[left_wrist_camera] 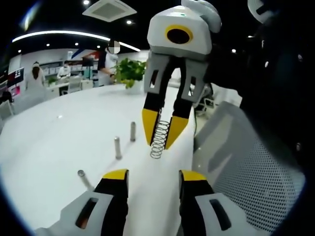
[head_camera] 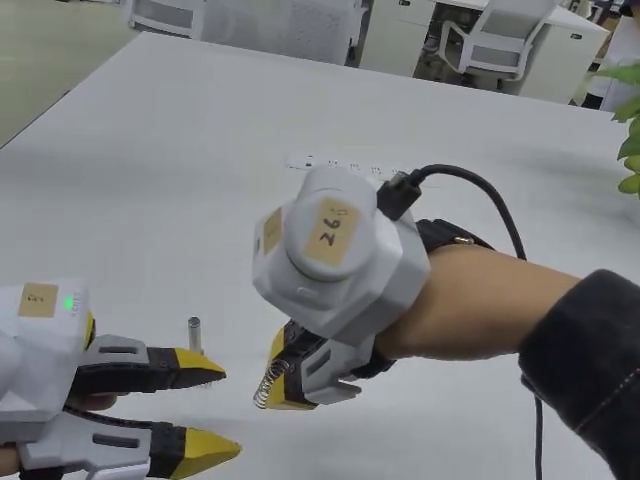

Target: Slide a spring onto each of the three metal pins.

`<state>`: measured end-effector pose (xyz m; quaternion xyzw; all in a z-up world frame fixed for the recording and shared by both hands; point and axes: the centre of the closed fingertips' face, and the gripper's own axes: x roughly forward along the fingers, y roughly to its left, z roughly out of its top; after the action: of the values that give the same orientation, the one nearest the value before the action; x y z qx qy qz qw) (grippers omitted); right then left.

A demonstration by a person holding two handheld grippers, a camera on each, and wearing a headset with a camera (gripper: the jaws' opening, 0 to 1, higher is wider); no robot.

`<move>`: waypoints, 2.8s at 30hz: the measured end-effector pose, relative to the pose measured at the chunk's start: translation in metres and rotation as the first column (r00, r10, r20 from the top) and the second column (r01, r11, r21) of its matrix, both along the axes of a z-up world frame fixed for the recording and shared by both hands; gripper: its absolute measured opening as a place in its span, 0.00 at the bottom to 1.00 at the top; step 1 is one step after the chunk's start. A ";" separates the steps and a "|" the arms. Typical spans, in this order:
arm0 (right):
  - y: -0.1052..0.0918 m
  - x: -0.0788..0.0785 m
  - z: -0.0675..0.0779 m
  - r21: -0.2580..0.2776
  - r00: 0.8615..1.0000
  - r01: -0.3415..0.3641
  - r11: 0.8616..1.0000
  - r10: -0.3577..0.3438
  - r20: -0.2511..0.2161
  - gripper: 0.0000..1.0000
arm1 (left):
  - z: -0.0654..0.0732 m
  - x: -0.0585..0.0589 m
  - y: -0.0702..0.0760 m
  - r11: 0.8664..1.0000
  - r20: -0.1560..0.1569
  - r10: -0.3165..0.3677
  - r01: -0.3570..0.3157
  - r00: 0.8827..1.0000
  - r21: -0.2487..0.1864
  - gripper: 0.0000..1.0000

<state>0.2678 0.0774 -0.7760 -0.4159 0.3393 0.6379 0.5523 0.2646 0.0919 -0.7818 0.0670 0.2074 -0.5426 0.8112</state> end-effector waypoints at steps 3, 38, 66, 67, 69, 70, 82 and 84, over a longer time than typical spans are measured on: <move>-0.001 0.001 -0.001 -0.004 1.000 0.002 1.000 -0.002 -0.001 0.08 | 0.001 0.000 0.004 1.000 -0.002 0.019 -0.019 1.000 -0.006 0.36; -0.022 0.032 0.006 -0.020 0.998 0.065 0.998 -0.065 0.024 0.08 | 0.008 0.011 0.040 0.972 0.011 0.227 -0.226 0.974 -0.066 0.51; -0.029 0.082 0.002 -0.053 0.989 0.125 0.991 -0.120 0.091 0.08 | 0.004 0.010 0.036 0.969 0.012 0.240 -0.239 0.971 -0.056 0.54; -0.028 0.084 0.001 -0.058 0.988 0.123 0.991 -0.117 0.098 0.08 | 0.004 0.010 0.036 0.970 0.011 0.239 -0.238 0.971 -0.055 0.55; -0.027 0.086 -0.001 -0.058 0.989 0.125 0.990 -0.119 0.091 0.08 | 0.004 0.010 0.036 0.969 0.006 0.240 -0.240 0.971 -0.055 0.55; -0.027 0.086 -0.002 -0.058 0.989 0.126 0.990 -0.120 0.088 0.08 | 0.003 0.010 0.037 0.969 0.005 0.241 -0.241 0.970 -0.056 0.55; -0.024 0.095 -0.014 -0.079 0.990 0.125 0.989 -0.119 0.076 0.08 | 0.000 0.010 0.038 0.968 -0.010 0.247 -0.247 0.969 -0.044 0.55; -0.024 0.096 -0.016 -0.085 0.990 0.122 0.989 -0.116 0.074 0.08 | 0.000 0.010 0.038 0.967 -0.011 0.250 -0.250 0.968 -0.045 0.54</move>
<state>0.3636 0.0535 -0.7925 -0.4407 0.3725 0.5733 0.5817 0.2750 0.1304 -0.7815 0.0203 0.2036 -0.4408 0.8740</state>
